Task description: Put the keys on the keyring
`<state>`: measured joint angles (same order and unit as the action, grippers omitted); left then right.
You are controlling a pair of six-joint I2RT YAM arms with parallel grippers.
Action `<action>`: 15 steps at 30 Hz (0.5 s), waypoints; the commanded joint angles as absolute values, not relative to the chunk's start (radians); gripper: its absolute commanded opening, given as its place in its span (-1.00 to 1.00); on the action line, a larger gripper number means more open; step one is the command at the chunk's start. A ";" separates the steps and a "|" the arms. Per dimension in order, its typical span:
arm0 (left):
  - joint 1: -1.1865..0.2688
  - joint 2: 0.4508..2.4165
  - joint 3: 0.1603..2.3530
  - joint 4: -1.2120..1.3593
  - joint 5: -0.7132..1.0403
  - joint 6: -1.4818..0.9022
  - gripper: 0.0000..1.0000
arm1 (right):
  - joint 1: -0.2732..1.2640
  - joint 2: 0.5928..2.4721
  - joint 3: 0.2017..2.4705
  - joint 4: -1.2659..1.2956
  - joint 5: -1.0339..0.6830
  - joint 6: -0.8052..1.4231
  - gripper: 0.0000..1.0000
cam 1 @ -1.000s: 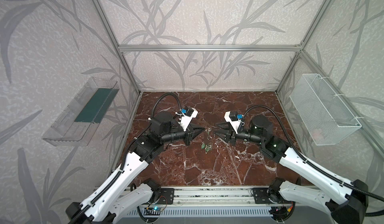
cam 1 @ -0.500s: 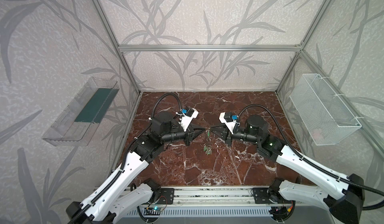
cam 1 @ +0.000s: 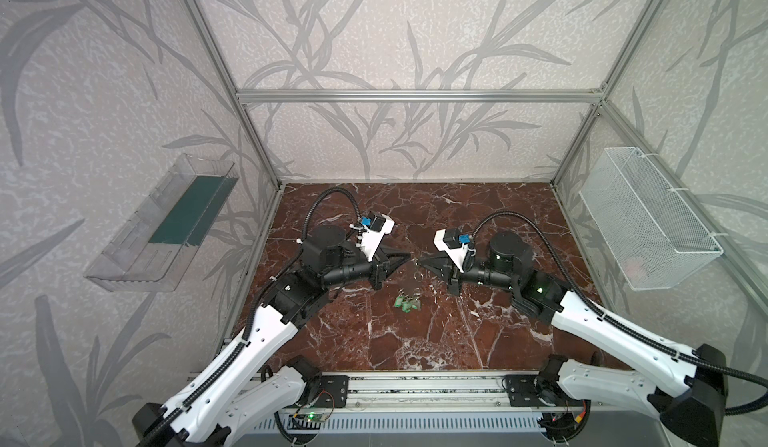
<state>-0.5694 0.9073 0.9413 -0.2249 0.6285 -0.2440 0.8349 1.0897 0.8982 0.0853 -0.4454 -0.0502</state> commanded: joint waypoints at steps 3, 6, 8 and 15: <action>-0.568 0.880 0.930 -0.062 0.592 -0.294 -1.00 | 0.865 1.072 0.871 0.077 -0.458 -0.054 -1.00; -0.570 0.886 0.926 -0.048 0.612 -0.302 -1.00 | 0.864 1.069 0.869 0.081 -0.443 -0.039 -0.89; -0.569 0.890 0.931 -0.058 0.627 -0.301 -1.00 | 0.865 1.058 0.863 0.090 -0.403 -0.022 -0.68; -0.572 0.899 0.936 -0.081 0.656 -0.291 -1.00 | 0.844 1.022 0.813 0.223 -0.397 0.094 -0.42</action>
<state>-0.5720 0.9028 0.9188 -0.1341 0.6319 -0.2909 0.8524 1.0458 0.8272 0.1318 -0.3965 0.0208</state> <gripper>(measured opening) 0.047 0.277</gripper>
